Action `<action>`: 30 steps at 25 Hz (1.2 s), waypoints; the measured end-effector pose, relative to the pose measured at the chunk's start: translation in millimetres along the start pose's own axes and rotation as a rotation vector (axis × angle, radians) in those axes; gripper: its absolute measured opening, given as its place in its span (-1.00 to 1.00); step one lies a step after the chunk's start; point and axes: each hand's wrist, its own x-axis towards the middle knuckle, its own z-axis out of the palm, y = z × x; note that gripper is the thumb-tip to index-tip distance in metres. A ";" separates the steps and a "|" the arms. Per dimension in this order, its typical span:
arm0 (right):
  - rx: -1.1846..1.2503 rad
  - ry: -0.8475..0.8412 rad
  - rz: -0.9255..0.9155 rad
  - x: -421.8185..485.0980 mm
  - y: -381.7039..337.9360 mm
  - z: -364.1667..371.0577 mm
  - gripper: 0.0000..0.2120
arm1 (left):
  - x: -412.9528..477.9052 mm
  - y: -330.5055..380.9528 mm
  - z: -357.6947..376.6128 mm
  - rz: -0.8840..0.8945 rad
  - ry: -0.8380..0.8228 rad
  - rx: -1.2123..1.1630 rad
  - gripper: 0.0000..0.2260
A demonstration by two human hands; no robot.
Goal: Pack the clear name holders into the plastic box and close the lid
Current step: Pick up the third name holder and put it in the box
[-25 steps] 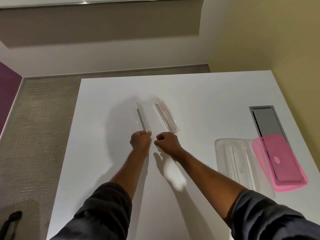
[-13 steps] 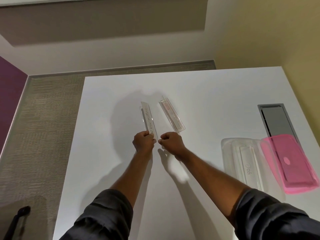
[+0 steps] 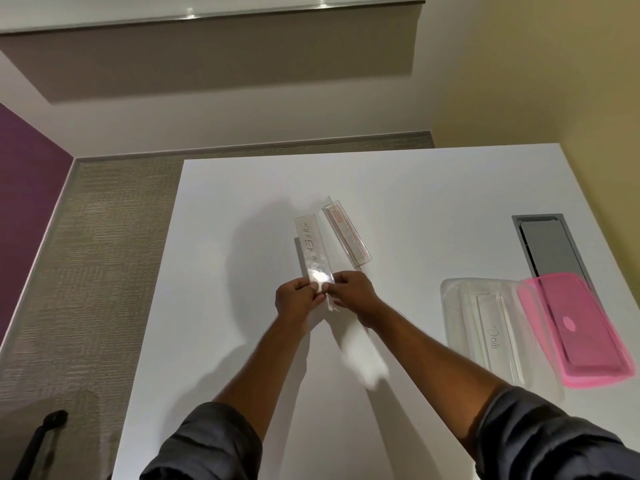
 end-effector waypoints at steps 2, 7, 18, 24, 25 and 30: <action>0.077 -0.047 0.022 -9.4 3.5 -7.2 -0.73 | -11.5 -4.0 0.0 -0.075 -0.074 -0.130 -0.65; 0.177 -0.068 0.080 -31.9 23.5 -28.7 -0.66 | -36.5 -21.8 -2.2 -0.147 -0.260 -0.221 -0.87; 0.101 -0.131 0.024 -94.9 49.8 -79.5 -0.58 | -68.2 -3.2 -0.2 -0.076 -0.272 -0.199 -0.86; 0.039 -0.125 -0.005 -135.9 65.8 -112.9 -0.67 | -87.9 9.1 6.8 -0.037 -0.290 -0.190 -0.81; 0.032 -0.121 -0.007 -142.2 67.5 -119.0 -0.67 | -91.9 9.5 10.5 -0.033 -0.302 -0.180 -0.81; 0.024 -0.098 -0.034 -166.9 76.6 -151.5 -0.77 | -115.3 8.3 38.8 -0.032 -0.364 -0.152 -0.82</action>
